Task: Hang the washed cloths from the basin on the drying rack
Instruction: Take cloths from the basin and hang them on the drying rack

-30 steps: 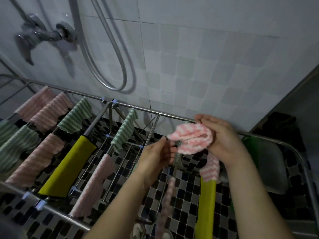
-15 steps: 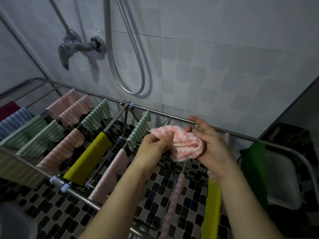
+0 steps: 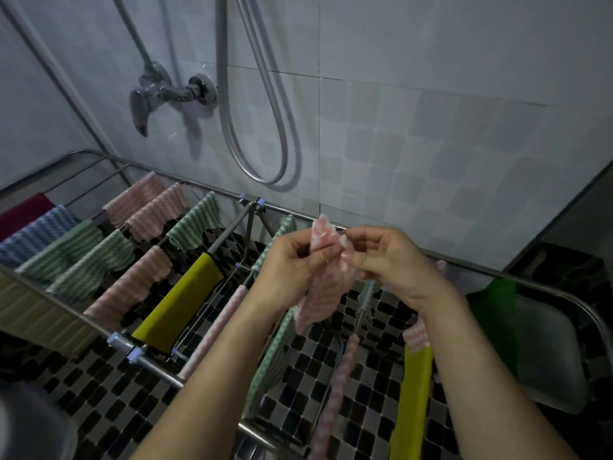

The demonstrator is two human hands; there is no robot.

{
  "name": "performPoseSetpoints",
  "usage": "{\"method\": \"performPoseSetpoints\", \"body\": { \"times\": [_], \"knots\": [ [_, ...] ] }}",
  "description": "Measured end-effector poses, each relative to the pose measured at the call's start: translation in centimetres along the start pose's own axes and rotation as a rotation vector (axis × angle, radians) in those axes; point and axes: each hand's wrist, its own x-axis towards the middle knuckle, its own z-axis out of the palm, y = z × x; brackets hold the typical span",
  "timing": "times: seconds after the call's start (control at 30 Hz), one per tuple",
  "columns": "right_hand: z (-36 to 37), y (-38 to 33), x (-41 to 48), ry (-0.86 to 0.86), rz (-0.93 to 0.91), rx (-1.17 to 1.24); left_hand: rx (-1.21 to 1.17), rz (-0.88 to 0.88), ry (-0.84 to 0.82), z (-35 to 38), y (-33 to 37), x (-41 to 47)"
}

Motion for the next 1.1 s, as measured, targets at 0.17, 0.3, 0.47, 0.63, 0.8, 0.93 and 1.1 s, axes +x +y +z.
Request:
{"method": "performPoseSetpoints", "body": {
  "times": [0.17,0.3,0.47,0.63,0.8,0.93,1.1],
  "knots": [
    [0.2,-0.1,0.6,0.030,-0.009,-0.077,-0.073,-0.042,0.018,-0.4,0.2,-0.3],
    [0.2,-0.5,0.9,0.031,-0.065,-0.057,-0.042,-0.051,0.076,-1.2,0.3,-0.3],
    [0.3,-0.9,1.9,-0.039,-0.099,0.015,-0.105,-0.071,0.088,-2.1,0.2,0.0],
    [-0.5,-0.7,3.4,-0.008,-0.130,-0.216,-0.067,-0.129,-0.002,-3.2,0.3,0.8],
    [-2.3,-0.8,4.2,-0.076,-0.072,-0.504,0.072,-0.071,0.097,-3.8,-1.1,0.9],
    [-3.1,-0.4,4.9,0.041,-0.047,-0.860,0.216,-0.002,0.157,-3.9,-2.2,0.7],
    [-4.2,1.2,5.4,0.125,-0.030,-0.886,0.245,-0.104,0.083,-3.8,-4.0,1.3]
  ]
}}
